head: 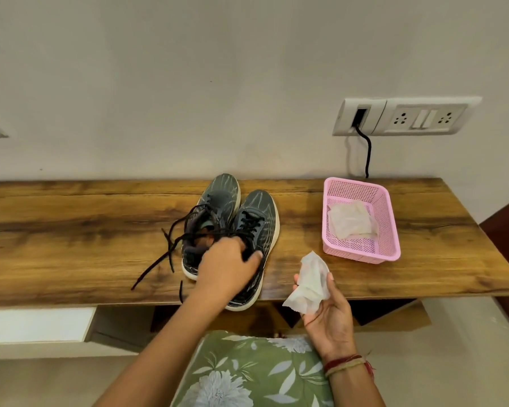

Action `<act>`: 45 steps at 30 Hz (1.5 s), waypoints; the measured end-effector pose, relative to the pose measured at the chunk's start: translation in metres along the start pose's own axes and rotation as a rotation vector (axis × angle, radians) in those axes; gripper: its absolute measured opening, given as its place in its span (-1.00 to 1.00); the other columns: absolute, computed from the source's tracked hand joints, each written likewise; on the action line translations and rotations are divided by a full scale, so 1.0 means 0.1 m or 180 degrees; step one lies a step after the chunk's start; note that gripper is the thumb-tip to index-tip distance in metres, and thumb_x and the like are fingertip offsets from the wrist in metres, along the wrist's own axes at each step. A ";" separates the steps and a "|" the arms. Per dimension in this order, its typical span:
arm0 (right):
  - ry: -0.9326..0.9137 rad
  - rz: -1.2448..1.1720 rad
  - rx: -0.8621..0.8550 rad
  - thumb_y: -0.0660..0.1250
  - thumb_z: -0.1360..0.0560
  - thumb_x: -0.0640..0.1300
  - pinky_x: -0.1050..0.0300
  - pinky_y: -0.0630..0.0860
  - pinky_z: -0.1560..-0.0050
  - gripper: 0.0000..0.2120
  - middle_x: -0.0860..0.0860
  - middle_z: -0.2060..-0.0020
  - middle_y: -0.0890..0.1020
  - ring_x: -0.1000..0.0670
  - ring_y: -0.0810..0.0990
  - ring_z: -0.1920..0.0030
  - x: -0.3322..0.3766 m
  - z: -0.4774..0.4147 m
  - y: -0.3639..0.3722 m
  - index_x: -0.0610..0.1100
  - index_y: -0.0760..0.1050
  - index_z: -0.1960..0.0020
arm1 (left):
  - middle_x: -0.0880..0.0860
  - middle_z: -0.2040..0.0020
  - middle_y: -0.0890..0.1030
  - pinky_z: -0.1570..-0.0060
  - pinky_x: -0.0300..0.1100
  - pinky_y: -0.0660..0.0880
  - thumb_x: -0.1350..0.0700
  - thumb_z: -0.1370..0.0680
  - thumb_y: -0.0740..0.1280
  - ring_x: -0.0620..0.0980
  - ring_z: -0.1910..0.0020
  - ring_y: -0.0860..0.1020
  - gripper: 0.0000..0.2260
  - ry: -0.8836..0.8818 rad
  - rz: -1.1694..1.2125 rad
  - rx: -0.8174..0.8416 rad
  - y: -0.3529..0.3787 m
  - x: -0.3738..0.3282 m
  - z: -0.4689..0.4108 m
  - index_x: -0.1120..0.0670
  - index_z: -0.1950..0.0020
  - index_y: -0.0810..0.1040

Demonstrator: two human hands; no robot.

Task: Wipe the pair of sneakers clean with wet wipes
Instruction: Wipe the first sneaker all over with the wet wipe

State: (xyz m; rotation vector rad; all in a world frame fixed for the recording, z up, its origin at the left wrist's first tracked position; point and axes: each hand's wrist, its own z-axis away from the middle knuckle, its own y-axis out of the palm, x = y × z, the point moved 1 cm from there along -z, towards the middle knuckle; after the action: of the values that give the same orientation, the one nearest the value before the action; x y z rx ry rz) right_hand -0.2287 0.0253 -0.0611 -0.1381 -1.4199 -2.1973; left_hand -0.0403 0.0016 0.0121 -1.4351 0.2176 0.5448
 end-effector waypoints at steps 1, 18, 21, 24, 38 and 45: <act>-0.0002 0.0013 0.0002 0.60 -0.18 -0.09 0.03 0.63 0.18 -0.51 -0.20 0.01 0.65 -0.14 0.67 0.11 -0.01 0.00 0.01 -0.23 0.62 -0.06 | 0.03 0.09 0.59 0.12 -0.12 0.52 -0.20 -0.53 0.27 0.03 0.06 0.59 -0.63 -0.0085 -0.0491 0.0339 0.05 -0.06 -0.03 0.11 -0.01 0.53; -0.0003 0.0310 -0.0461 0.25 -0.50 -0.19 0.11 0.62 0.12 -0.63 -0.17 -0.13 0.60 -0.02 0.66 0.06 0.01 0.14 0.09 -0.26 0.45 -0.29 | 0.14 -0.08 0.63 -0.21 0.04 0.49 0.31 -0.41 0.44 0.11 -0.09 0.59 -0.63 -0.0759 0.1581 0.1583 0.17 0.08 -0.27 0.21 -0.20 0.51; -0.0039 0.0227 -0.0297 0.23 -0.49 -0.20 0.10 0.63 0.20 -0.67 -0.15 -0.05 0.64 -0.01 0.67 0.09 0.09 0.24 0.23 -0.24 0.49 -0.23 | 0.20 -0.05 0.64 -0.16 0.02 0.51 0.40 -0.44 0.35 0.13 -0.04 0.60 -0.73 -0.1042 0.2574 0.1449 0.05 0.10 -0.16 0.29 -0.14 0.53; -0.0134 0.0299 0.0020 0.23 -0.47 -0.21 0.08 0.63 0.25 -0.75 -0.14 0.03 0.67 -0.02 0.67 0.11 0.25 0.35 0.44 -0.21 0.63 -0.04 | 0.25 0.03 0.65 -0.06 0.00 0.54 0.41 -0.50 0.29 0.14 0.06 0.62 -0.84 -0.1091 0.3752 0.1585 -0.04 0.06 -0.02 0.31 -0.06 0.56; -0.0311 0.2778 0.0161 0.40 -0.33 -0.18 0.11 0.61 0.22 -0.71 -0.16 0.13 0.69 -0.05 0.66 0.20 0.49 0.25 0.82 -0.27 0.59 -0.02 | 0.22 -0.12 0.61 -0.18 -0.03 0.45 0.03 -0.48 0.29 0.08 -0.03 0.55 -0.65 -0.1620 0.6150 0.1473 0.54 0.14 0.38 0.19 -0.15 0.63; -0.1340 0.4430 -0.0036 0.39 -0.46 -0.22 0.19 0.50 0.24 -0.93 0.00 0.24 0.64 0.08 0.56 0.23 0.57 -0.03 1.00 -0.10 0.63 0.09 | 0.17 0.02 0.68 -0.16 -0.02 0.48 0.07 -0.59 0.17 0.03 0.11 0.65 -0.71 -0.1570 0.5951 0.1370 0.49 0.13 0.35 0.19 -0.14 0.57</act>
State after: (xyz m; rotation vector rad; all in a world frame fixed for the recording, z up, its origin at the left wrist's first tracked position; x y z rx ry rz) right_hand -0.2300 -0.0302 0.0404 -1.2215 -0.9345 -1.0037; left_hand -0.0593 0.0404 -0.0319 -0.2521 1.2025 2.1274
